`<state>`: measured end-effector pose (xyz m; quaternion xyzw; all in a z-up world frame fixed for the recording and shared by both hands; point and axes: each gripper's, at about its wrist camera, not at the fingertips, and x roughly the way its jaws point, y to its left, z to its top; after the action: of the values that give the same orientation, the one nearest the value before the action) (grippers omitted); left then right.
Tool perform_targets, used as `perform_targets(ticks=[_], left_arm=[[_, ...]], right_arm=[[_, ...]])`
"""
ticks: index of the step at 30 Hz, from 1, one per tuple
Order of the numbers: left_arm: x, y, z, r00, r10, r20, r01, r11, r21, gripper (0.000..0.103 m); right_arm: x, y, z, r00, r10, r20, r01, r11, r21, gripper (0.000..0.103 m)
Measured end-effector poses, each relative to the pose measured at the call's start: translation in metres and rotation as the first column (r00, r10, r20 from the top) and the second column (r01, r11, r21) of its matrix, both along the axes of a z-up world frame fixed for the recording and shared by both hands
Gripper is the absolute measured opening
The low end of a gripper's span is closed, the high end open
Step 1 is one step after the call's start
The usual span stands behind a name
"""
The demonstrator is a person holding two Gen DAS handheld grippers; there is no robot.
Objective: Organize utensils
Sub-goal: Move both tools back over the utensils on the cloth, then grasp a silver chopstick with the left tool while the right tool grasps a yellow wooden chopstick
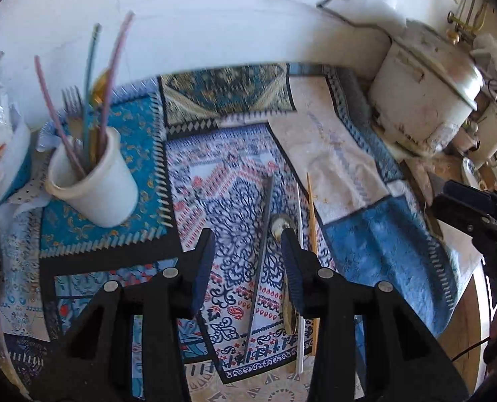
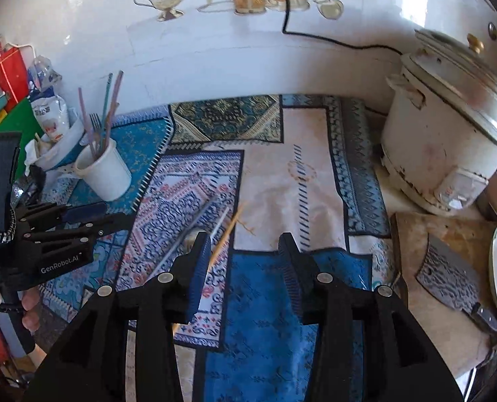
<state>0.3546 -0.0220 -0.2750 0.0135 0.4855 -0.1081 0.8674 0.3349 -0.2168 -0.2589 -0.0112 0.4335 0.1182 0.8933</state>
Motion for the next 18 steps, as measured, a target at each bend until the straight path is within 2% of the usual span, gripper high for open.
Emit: perform_targets(ticks=[5, 8, 11, 16, 18], left_arm=[[0.014, -0.009, -0.044, 0.993, -0.018, -0.113, 0.023, 0.999, 0.045, 0.04], [0.021, -0.011, -0.064, 0.983, -0.036, -0.179, 0.044, 0.998, 0.037, 0.033], [0.028, -0.013, -0.073, 0.975, -0.052, -0.216, 0.059, 0.998, 0.025, 0.031], [0.04, -0.017, -0.082, 0.957, -0.092, -0.274, 0.095, 0.995, -0.002, 0.019], [0.042, -0.019, -0.082, 0.954, -0.118, -0.276, 0.125, 0.992, 0.009, 0.017]], right_arm=[[-0.002, -0.016, -0.032, 0.993, -0.045, -0.105, 0.046, 0.999, 0.005, 0.039], [0.002, -0.016, -0.053, 0.984, -0.048, -0.171, 0.052, 0.999, 0.016, 0.039], [0.007, -0.01, -0.066, 0.977, -0.04, -0.21, 0.046, 0.999, 0.024, 0.039], [0.022, 0.006, -0.079, 0.966, -0.012, -0.257, 0.03, 0.997, 0.066, 0.039], [0.027, 0.013, -0.085, 0.961, 0.003, -0.278, 0.022, 0.996, 0.086, 0.039]])
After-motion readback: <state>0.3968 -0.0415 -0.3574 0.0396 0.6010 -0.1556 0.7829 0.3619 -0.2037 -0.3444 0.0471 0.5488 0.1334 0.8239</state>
